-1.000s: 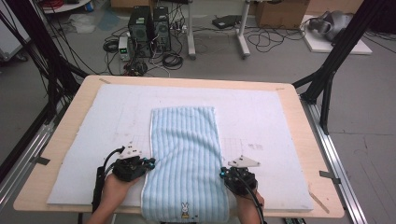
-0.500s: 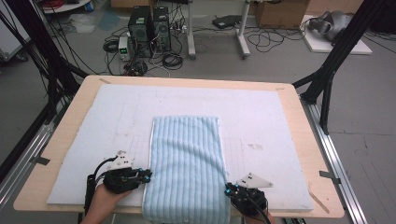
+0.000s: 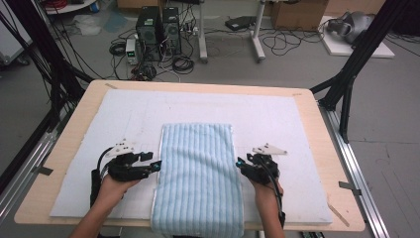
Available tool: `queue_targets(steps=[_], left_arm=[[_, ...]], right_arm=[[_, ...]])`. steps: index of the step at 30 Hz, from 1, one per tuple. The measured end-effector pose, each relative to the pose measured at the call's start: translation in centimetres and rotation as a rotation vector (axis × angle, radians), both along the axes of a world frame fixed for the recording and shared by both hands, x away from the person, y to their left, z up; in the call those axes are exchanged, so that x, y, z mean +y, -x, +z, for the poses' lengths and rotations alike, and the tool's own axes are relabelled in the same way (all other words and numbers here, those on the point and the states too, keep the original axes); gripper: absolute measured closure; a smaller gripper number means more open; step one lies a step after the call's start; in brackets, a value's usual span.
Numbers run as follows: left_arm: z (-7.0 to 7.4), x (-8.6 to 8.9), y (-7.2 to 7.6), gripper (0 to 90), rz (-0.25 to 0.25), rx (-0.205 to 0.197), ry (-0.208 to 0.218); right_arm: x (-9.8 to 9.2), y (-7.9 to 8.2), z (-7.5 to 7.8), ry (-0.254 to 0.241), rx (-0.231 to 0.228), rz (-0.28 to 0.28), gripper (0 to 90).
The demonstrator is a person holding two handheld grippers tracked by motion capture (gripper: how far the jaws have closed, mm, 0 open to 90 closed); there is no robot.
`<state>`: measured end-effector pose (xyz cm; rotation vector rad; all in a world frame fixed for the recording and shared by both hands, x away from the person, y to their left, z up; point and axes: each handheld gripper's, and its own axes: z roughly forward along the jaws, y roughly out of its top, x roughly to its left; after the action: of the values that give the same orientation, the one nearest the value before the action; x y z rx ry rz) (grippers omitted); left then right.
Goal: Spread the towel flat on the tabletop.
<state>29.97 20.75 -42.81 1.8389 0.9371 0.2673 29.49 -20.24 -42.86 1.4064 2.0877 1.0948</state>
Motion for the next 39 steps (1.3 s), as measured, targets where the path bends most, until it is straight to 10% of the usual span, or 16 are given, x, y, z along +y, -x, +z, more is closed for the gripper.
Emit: queue_targets(steps=[6,9,15,22,30,39], left_arm=[[-0.2,0.2,-1.8,41.2,0.031,0.004,-0.018],[0.7,0.1,-2.6,41.2,0.032,-0.017,-0.005],[1.9,-0.3,-4.6,38.3,0.052,-0.011,-0.013],[2.7,-1.3,-7.5,38.0,0.066,-0.002,-0.015],[1.1,-3.1,-12.0,40.1,0.093,0.072,-0.075],[-1.7,-5.3,-14.2,61.0,0.141,0.091,-0.233]], right_arm=[[2.5,-3.1,-1.6,0.116,0.056,0.014,71.4],[2.6,-3.0,-1.4,0.152,0.054,0.029,87.1],[1.1,-2.0,-1.2,0.214,0.046,0.002,87.3],[-0.4,-1.5,-0.3,0.110,-0.019,0.038,62.7],[-1.7,-2.2,0.3,0.081,-0.028,0.017,55.9],[-2.4,-2.5,0.2,0.050,-0.022,-0.006,55.1]])
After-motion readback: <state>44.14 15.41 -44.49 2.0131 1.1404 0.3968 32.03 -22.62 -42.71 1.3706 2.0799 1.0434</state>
